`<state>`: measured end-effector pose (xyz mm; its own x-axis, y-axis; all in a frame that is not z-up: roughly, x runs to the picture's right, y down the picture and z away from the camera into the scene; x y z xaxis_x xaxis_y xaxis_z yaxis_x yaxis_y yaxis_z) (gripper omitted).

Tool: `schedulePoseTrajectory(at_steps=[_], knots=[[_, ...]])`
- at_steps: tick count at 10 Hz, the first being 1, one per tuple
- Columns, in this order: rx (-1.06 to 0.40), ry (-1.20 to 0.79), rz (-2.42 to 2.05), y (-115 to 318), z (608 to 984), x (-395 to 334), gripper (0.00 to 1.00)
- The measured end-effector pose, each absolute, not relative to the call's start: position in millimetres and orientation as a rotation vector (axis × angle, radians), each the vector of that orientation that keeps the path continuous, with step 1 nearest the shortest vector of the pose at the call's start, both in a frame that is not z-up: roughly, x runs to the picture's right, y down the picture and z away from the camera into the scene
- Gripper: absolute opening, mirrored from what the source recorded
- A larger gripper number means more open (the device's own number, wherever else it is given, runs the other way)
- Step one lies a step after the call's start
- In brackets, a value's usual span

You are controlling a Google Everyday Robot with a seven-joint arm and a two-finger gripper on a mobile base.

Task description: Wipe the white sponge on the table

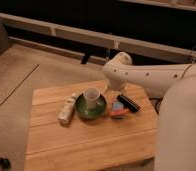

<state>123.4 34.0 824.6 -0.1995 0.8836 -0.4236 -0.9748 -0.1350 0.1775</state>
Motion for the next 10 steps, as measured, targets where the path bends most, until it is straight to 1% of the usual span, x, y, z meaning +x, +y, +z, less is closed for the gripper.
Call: schedulePoseTrajectory(at_steps=[2,5,6,10], knots=[[-0.242,0.561,1.740,49.0,839.2,145.4,0.65],[-0.250,0.610,1.757,54.7,862.7,151.6,0.65],[-0.259,0.619,1.757,56.7,868.6,151.7,0.65],[-0.338,0.710,1.737,90.3,897.6,142.8,0.65]])
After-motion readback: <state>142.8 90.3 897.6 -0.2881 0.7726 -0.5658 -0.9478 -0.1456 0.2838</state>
